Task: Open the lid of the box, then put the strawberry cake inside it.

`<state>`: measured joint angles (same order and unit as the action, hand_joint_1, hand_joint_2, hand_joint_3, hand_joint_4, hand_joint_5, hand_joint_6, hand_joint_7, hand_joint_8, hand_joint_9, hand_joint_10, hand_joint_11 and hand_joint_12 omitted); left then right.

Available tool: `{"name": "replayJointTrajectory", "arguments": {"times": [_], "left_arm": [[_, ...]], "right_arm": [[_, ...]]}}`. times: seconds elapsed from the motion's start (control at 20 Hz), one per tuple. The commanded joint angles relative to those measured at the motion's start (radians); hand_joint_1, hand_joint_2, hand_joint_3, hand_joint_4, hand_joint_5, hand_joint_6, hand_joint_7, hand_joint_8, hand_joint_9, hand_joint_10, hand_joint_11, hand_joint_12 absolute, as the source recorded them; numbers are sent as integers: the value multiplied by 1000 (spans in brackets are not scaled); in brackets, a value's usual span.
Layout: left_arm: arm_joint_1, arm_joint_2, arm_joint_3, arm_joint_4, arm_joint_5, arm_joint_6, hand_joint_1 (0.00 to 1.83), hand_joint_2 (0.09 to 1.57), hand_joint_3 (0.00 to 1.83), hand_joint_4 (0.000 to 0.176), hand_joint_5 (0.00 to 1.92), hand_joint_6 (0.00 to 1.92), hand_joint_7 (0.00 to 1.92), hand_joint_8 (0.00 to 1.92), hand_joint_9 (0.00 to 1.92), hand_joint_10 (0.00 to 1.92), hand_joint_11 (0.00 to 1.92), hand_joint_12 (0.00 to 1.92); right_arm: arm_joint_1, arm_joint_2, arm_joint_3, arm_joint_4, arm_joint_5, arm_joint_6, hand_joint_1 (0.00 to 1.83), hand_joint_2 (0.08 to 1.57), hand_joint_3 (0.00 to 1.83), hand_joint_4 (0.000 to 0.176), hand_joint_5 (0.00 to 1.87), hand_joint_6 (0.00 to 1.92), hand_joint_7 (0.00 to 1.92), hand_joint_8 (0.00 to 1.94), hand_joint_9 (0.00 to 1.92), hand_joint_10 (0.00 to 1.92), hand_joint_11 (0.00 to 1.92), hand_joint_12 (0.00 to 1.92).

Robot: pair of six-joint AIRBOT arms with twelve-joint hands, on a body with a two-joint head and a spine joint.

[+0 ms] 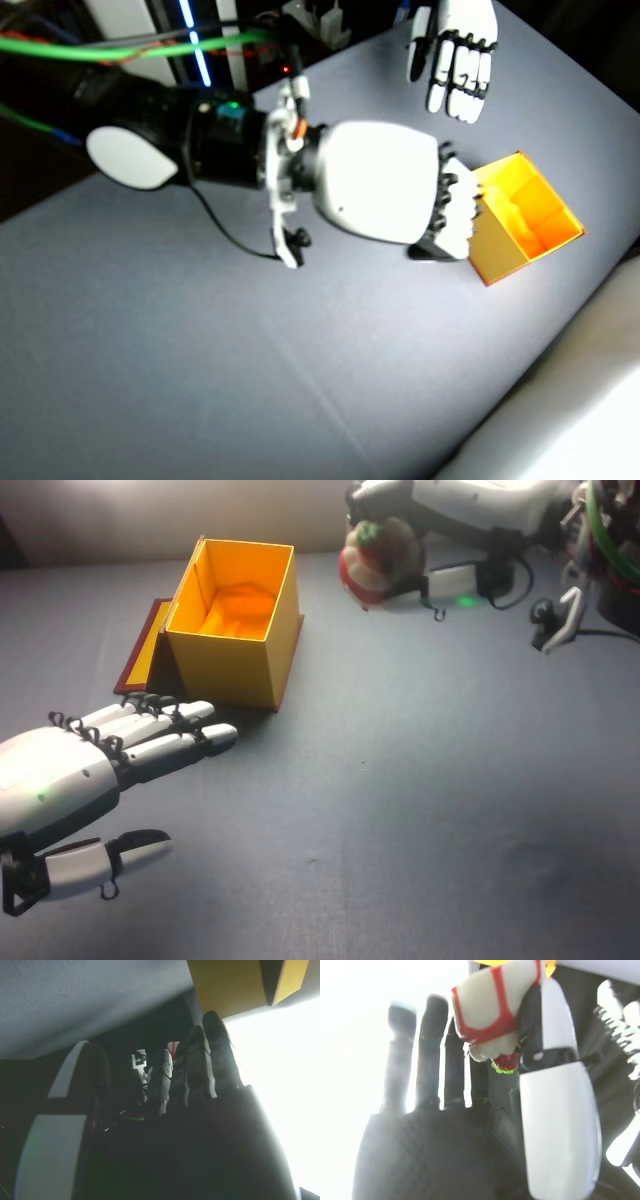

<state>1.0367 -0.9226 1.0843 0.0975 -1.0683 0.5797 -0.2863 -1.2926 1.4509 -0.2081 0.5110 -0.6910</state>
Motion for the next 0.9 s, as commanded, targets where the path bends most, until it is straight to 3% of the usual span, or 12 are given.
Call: {"name": "replayJointTrajectory", "arguments": {"times": [0.0,0.05,0.1,0.15,0.2,0.3,0.45,0.5,0.55,0.65,0.75,0.85], "left_arm": [[-13,-7,4,-9,-105,-7,713,1417,1,49,158,6,22,0,64,3,0,757],[-20,-16,13,2,-99,-17,719,1417,1,56,158,4,19,0,62,1,0,804],[-27,-25,20,13,-92,-28,720,1420,2,56,160,4,3,0,43,0,0,814],[-35,-33,27,23,-86,-34,676,1427,5,64,162,5,1,0,44,2,0,831],[-43,-40,32,34,-79,-38,639,1435,7,67,157,2,0,0,43,2,0,851],[-56,-53,44,50,-71,-52,627,1443,2,54,161,3,18,4,53,6,0,933],[-80,-68,57,86,-47,-73,629,1440,0,43,187,11,46,4,93,22,0,1166],[-87,-74,62,96,-41,-81,650,1438,0,46,186,10,41,1,88,19,0,1188],[-94,-80,67,105,-36,-87,689,1435,0,55,176,5,35,0,80,16,0,1189],[-101,-94,79,114,-33,-97,700,1433,0,54,179,6,29,0,73,13,0,1193],[-108,-101,84,124,-29,-107,691,1439,0,76,169,1,10,0,64,9,0,1145],[-118,-105,87,137,-21,-110,700,1441,1,77,175,4,16,3,77,13,0,1172]], "right_arm": [[23,-4,8,13,109,5,1168,1285,3,0,797,1294,538,1606,327,1398,336,1892],[35,-18,20,10,102,5,1113,1244,0,0,765,1308,263,780,88,884,66,1631],[47,-31,32,4,92,5,1153,1292,1,0,792,1208,433,1576,311,1520,338,1863],[60,-46,44,-4,79,5,1176,1283,0,0,694,1375,639,1541,708,1841,832,1909],[70,-60,56,-8,68,5,1192,1264,0,0,699,1375,719,1483,915,1888,1020,1919],[86,-88,81,-10,55,5,1209,1248,0,0,726,1146,779,1573,894,1797,928,1920],[113,-128,116,-31,17,5,1206,1237,0,0,733,1329,773,1423,1032,1876,1142,1921],[119,-138,125,-34,10,5,1134,1222,0,0,776,1283,905,1689,1080,1912,1214,1921],[125,-148,135,-35,2,5,1187,1238,2,0,735,1328,787,1485,968,1877,1075,1921],[139,-164,148,-45,-6,5,1200,1256,1,0,715,1151,765,1609,741,1690,753,1921],[150,-174,157,-48,-18,5,1204,1252,0,0,703,1172,795,1563,786,1574,767,1882],[157,-185,167,-49,-29,5,1208,1245,1,0,699,1174,816,1527,810,1489,759,1838]]}}
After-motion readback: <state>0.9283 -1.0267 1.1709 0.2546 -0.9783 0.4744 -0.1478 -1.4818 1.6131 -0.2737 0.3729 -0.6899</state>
